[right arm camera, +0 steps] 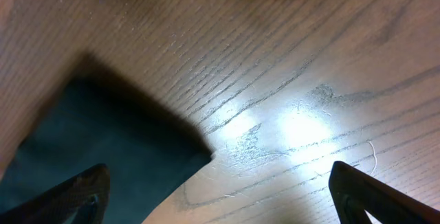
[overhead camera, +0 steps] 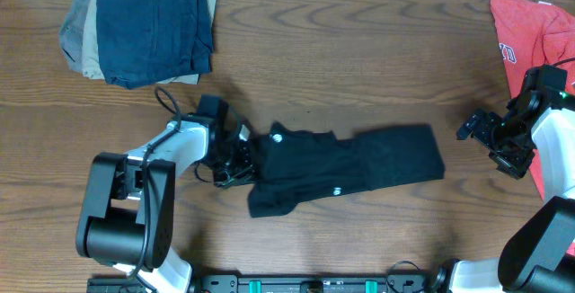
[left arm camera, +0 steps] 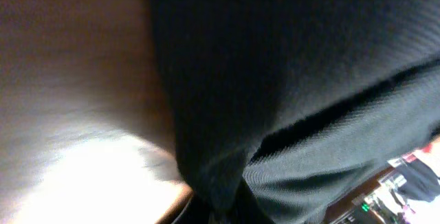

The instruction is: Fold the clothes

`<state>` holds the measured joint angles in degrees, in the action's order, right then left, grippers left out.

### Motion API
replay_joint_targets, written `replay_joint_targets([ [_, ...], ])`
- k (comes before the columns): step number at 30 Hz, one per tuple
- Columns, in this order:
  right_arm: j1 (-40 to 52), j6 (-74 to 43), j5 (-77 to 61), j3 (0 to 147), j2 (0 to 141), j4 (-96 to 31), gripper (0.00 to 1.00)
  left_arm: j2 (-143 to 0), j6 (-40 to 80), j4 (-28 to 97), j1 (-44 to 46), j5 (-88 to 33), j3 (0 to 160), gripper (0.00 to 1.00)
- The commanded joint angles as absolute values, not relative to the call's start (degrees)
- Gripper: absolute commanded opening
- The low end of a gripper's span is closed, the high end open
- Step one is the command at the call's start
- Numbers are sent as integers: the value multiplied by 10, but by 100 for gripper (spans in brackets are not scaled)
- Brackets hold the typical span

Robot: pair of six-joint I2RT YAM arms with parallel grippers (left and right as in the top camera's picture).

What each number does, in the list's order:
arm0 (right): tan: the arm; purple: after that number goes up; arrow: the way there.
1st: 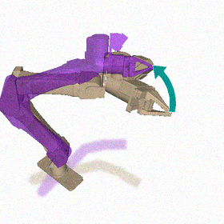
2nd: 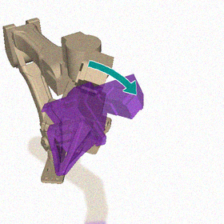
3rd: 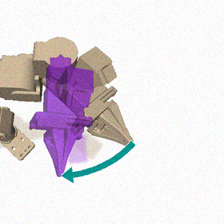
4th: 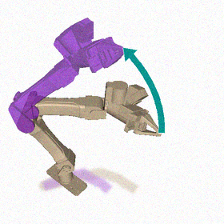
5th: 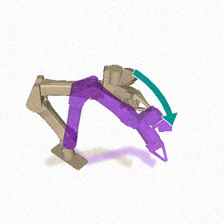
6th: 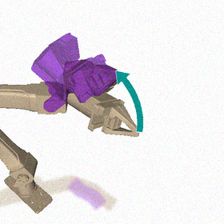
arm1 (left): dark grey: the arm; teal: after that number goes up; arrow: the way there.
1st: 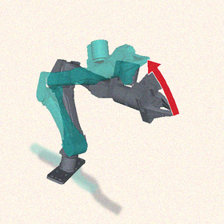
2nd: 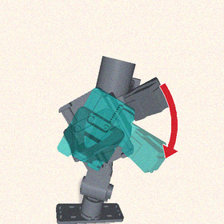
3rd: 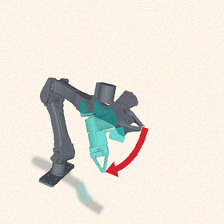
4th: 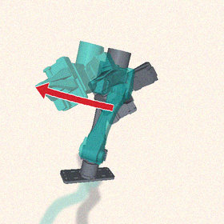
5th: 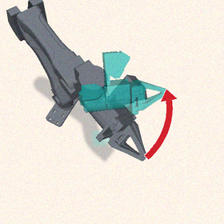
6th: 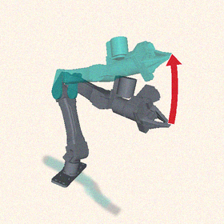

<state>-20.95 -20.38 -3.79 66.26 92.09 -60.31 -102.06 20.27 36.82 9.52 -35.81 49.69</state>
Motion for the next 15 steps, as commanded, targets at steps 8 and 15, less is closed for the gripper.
replay_joint_targets([
  [8,-213,-210,-36,667,917,-602,99,-938,217,608,23,-24,642,6],
  [15,-213,-210,-36,667,917,-602,99,-874,202,749,36,-10,788,6],
])
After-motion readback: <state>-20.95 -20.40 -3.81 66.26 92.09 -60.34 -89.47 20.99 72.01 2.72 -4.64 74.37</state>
